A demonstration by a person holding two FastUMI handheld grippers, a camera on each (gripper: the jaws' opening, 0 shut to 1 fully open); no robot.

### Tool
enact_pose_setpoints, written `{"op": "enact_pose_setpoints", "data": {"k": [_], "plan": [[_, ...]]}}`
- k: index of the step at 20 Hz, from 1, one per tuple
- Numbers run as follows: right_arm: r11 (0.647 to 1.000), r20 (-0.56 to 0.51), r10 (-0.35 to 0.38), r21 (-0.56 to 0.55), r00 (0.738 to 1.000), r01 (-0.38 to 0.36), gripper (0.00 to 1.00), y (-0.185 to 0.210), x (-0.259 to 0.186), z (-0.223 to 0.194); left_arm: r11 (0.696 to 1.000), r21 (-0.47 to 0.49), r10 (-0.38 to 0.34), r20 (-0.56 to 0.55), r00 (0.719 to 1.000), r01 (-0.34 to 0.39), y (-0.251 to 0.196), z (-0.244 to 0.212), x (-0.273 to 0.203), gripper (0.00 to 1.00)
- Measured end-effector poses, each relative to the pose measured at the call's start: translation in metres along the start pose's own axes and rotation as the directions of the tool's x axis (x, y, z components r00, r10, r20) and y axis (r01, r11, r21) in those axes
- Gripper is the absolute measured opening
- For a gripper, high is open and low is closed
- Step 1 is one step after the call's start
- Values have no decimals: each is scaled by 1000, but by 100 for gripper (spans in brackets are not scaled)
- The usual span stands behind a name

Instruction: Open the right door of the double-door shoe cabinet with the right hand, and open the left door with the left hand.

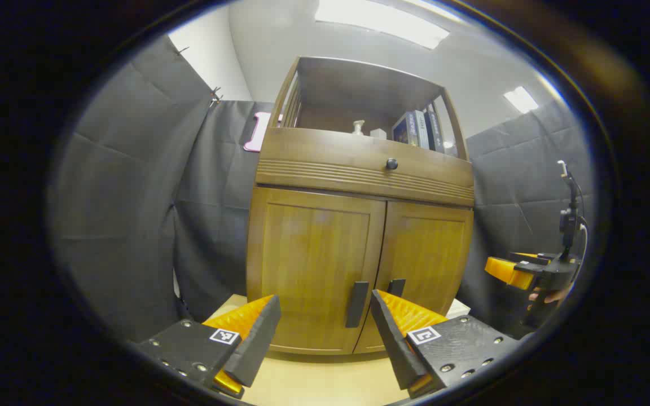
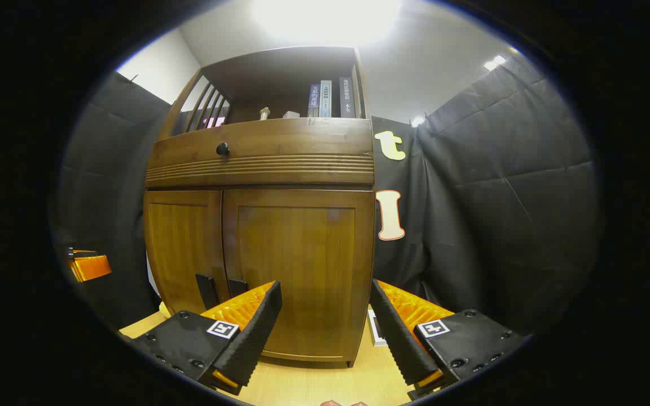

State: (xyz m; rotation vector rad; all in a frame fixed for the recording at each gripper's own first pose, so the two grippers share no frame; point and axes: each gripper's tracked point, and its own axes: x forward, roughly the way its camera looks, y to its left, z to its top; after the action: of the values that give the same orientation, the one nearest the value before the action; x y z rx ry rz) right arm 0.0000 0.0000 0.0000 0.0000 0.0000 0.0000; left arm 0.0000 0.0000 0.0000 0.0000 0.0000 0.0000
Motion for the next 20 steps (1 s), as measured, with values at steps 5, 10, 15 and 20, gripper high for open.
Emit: {"op": "enact_pose_setpoints", "data": {"k": [5, 10, 15, 20], "plan": [[1000, -6, 4, 5, 1000, -4, 95, 1, -3, -3, 999, 32, 6, 4, 1000, -6, 0, 1, -2, 91], [1000, -19, 15, 11, 1000, -15, 95, 5, -3, -9, 998, -60, 2, -8, 1000, -2, 1, -1, -3, 91], [999, -32, 33, 28, 999, -32, 99, 13, 2, -11, 1000, -18, 12, -24, 1000, -12, 0, -3, -4, 91], [998, -39, 52, 41, 998, -51, 100, 21, 7, -10, 999, -30, 23, -27, 999, -24, 1, -4, -5, 91]]}}
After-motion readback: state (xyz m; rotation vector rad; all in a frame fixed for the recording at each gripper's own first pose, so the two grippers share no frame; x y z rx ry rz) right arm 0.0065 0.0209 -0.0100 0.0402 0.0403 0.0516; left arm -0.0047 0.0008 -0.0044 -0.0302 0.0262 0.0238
